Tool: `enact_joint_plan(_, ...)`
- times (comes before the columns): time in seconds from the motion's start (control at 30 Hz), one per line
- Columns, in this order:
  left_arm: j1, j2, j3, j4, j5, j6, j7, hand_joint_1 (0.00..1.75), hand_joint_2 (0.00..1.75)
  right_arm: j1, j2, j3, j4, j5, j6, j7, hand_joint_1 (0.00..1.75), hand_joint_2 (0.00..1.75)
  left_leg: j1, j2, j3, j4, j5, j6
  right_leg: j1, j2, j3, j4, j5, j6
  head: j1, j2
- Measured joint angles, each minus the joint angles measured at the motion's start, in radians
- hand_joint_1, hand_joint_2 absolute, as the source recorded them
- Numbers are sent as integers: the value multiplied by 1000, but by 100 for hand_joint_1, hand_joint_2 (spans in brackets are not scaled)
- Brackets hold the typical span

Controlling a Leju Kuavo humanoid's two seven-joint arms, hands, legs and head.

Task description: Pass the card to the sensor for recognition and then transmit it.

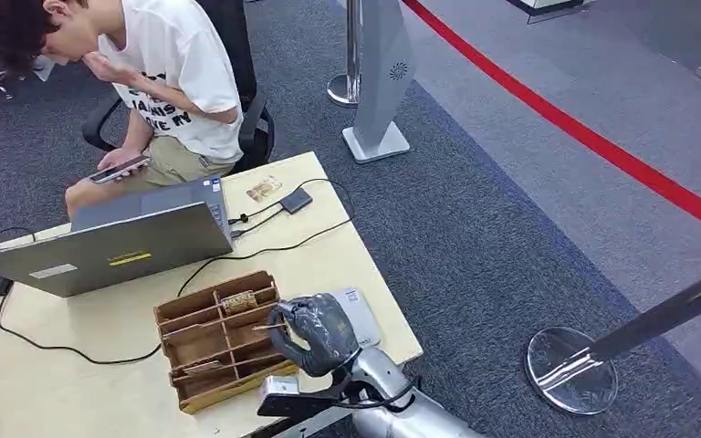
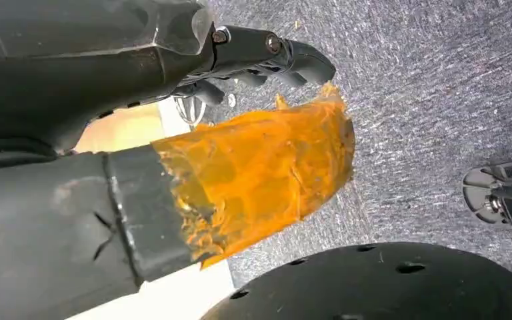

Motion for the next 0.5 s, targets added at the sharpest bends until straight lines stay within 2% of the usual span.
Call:
enact_joint_plan(0.07, 1, -2, 1, 0, 0, 2, 3, 0, 0, 35, 51, -58, -73, -18, -3, -96, 175, 175, 0, 0, -1, 0, 0, 0, 0, 0, -1, 0, 0, 0, -1, 0)
enact_joint_plan(0.1, 1, -3, 2, 0, 0, 3, 4, 0, 0, 47, 75, -84, -106, -23, -4, -123, 175, 175, 0, 0, -1, 0, 0, 0, 0, 0, -1, 0, 0, 0, -1, 0)
enact_joint_plan(0.23, 1, -6, 2, 0, 0, 3, 4, 0, 0, 76, 124, -149, -184, -32, -5, -135, 175, 175, 0, 1, -1, 0, 0, 0, 0, 1, -1, 0, 0, 0, 0, 0)
enact_joint_plan(0.4, 0, -6, 3, 0, 0, 3, 4, 0, 0, 94, 153, -179, -226, -32, -5, -138, 175, 175, 0, 1, -1, 0, 0, 0, 0, 1, -1, 0, 0, 0, -1, 0)
enact_joint_plan(0.43, 0, -6, 3, 0, 0, 3, 4, 0, 0, 97, 157, -184, -231, -38, -5, -154, 175, 175, 0, 1, -1, 0, 0, 0, 0, 1, -1, 0, 0, 0, -1, 0)
enact_joint_plan(0.5, 0, -6, 3, 0, 0, 3, 4, 0, 0, 114, 186, -211, -260, -81, -5, -241, 164, 175, 0, 0, -1, 0, 0, 0, 0, 0, -1, 0, 0, 0, 0, 0)
